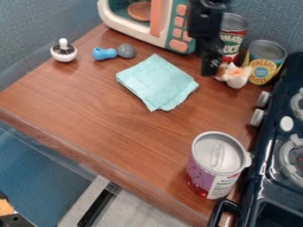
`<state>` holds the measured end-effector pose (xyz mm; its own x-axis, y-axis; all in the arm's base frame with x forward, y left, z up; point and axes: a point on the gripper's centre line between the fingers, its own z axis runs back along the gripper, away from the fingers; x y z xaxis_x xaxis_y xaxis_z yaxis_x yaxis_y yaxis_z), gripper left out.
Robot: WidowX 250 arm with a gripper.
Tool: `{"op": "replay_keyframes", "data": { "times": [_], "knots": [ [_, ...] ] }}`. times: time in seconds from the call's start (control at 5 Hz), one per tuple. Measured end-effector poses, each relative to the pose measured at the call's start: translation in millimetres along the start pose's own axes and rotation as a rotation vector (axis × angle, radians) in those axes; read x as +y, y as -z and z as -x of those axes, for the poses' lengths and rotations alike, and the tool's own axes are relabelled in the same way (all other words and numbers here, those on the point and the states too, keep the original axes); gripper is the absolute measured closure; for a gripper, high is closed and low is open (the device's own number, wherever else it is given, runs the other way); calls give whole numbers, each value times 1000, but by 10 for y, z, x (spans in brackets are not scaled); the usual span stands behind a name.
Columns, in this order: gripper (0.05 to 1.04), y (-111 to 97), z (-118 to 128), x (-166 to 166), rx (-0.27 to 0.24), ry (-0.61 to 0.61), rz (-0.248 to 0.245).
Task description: Take the toy to the left part of the table
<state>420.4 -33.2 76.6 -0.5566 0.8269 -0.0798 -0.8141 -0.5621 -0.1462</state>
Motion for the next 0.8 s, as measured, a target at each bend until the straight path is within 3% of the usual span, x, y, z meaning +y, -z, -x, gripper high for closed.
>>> {"op": "replay_keyframes", "data": {
  "times": [0.2, 0.6, 0.8],
  "knots": [
    [83, 87, 179, -25, -14, 77, 1],
    [86, 89, 333, -194, 117, 151, -6],
    [85, 78, 414, -261, 134, 180, -3]
  ]
}}
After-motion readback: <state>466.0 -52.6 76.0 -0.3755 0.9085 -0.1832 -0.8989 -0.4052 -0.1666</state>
